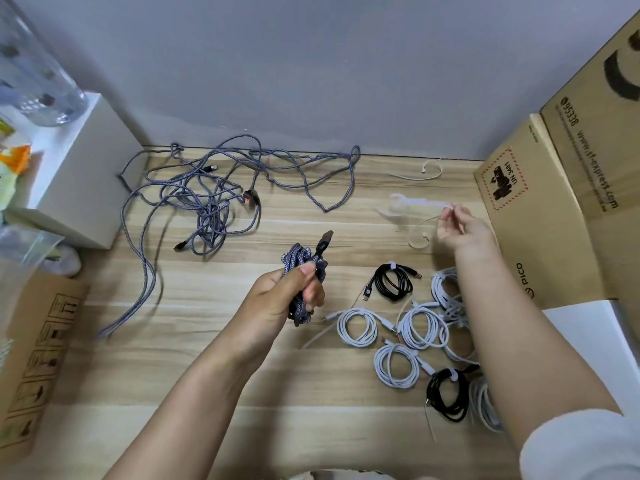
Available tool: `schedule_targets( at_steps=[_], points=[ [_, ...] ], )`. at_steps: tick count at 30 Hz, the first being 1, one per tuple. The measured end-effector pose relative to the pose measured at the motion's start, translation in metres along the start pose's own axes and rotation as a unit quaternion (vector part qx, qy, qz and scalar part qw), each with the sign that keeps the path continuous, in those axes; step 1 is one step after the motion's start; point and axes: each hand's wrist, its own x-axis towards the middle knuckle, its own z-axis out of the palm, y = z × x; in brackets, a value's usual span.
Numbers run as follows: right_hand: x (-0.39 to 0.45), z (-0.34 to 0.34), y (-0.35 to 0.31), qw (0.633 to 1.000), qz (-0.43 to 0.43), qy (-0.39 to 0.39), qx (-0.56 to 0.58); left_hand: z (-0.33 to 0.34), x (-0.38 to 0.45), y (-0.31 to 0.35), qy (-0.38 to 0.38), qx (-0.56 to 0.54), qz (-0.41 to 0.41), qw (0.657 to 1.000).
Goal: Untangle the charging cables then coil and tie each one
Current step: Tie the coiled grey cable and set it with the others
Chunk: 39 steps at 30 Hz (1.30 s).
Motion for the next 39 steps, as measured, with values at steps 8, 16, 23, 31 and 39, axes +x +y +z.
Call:
schedule_targets(
  at_steps=[8, 16, 23, 31, 39],
  points=[
    [0.0, -0.01, 0.022, 0.995, 0.089, 0.035, -0.034, 0.001, 0.004, -0.005, 0.002, -0.026, -0.004, 1.0],
    [-0.016, -0.019, 0.028, 0.973, 0.145, 0.035, 0.174, 0.003, 0.004, -0.01, 0.023, -0.052, -0.015, 0.998],
    [0.0, -0.03, 0.038, 0.903, 0.278, 0.033, 0.324, 0.002, 0.0, -0.01, 0.039, -0.07, -0.024, 0.997],
    [0.009, -0.032, 0.037, 0.862, 0.347, 0.042, 0.367, 0.001, 0.004, -0.011, 0.048, -0.08, -0.031, 0.995],
    [0.014, -0.03, 0.031, 0.876, 0.33, -0.018, 0.35, 0.004, 0.005, -0.013, 0.041, -0.09, -0.036, 0.994]
  ],
)
